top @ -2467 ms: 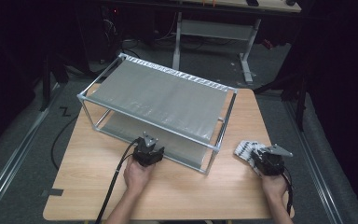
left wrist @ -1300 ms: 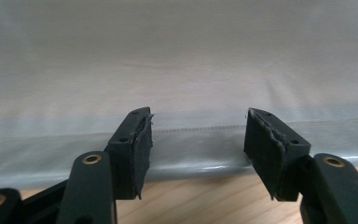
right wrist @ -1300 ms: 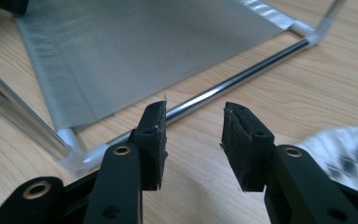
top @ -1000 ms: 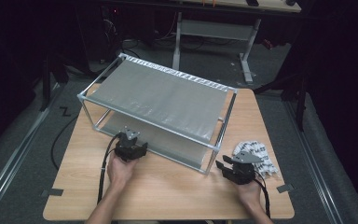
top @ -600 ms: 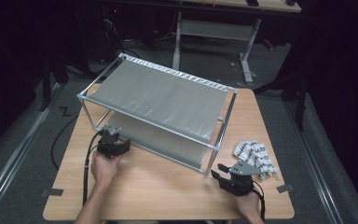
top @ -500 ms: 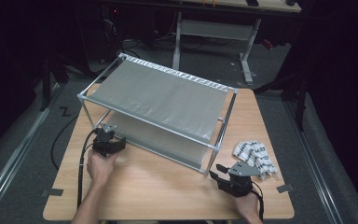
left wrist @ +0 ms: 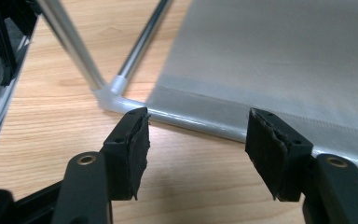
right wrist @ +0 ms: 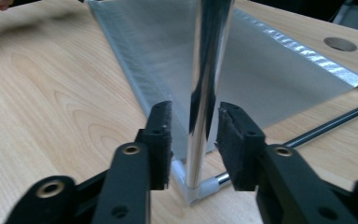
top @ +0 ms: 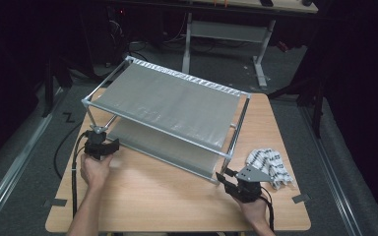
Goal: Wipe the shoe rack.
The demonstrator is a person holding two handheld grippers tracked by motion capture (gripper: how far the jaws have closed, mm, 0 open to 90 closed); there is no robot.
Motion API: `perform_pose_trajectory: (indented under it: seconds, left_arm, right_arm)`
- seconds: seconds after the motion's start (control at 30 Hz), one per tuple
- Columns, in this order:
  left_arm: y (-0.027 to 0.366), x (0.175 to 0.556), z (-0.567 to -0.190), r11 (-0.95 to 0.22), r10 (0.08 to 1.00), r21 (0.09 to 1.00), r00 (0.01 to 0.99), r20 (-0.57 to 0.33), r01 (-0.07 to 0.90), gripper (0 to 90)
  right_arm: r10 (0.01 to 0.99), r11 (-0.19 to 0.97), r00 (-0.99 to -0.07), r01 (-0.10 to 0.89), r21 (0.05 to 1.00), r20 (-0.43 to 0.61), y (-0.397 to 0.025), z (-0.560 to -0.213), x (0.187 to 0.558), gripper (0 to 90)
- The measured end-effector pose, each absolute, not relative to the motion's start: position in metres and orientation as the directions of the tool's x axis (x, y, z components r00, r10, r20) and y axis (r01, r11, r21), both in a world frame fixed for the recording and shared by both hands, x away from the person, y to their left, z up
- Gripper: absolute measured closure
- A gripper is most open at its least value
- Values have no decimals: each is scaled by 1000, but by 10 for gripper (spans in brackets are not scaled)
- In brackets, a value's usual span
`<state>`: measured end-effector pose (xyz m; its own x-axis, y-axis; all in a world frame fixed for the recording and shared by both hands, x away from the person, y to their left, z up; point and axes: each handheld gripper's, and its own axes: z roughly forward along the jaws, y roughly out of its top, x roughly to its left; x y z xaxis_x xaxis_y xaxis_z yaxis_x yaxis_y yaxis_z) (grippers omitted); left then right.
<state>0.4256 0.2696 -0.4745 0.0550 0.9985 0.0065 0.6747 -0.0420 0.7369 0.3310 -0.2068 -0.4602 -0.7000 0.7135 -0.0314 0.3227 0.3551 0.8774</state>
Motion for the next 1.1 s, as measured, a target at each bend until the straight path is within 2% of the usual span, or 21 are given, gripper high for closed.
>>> perform_pose_trajectory:
  seconds: [0.13, 0.2, 0.27, 0.37, 0.73, 0.87, 1.07, 1.1]
  left_arm:
    - [278, 426, -469, -4, 999, 746, 28, -20, 666, 399]
    - [280, 426, -466, -20, 1000, 747, 23, 7, 665, 399]
    - [279, 425, -462, -60, 998, 751, 30, 54, 658, 399]
    - [279, 425, -459, -73, 997, 752, 33, 68, 655, 401]
    - [283, 428, -453, -5, 1000, 780, 8, 1, 626, 409]
    - [288, 432, -452, 23, 1000, 778, -4, -26, 628, 450]
    - [291, 441, -443, 51, 998, 806, 1, -64, 590, 595]
    - [292, 443, -443, 59, 997, 804, 2, -75, 592, 595]
  right_arm:
    - [719, 359, -694, 330, 873, -33, -207, -460, 334, 764]
    - [721, 364, -692, 326, 873, -42, -208, -460, 334, 801]
    - [725, 356, -688, 333, 873, -33, -210, -460, 335, 805]
    - [731, 357, -682, 339, 871, -34, -214, -459, 337, 809]
    - [748, 358, -663, 370, 857, -26, -235, -456, 349, 814]
    - [749, 355, -662, 369, 859, -25, -239, -456, 353, 814]
    - [747, 359, -665, 370, 857, -25, -241, -456, 356, 815]
    - [747, 359, -665, 370, 857, -25, -241, -456, 356, 815]
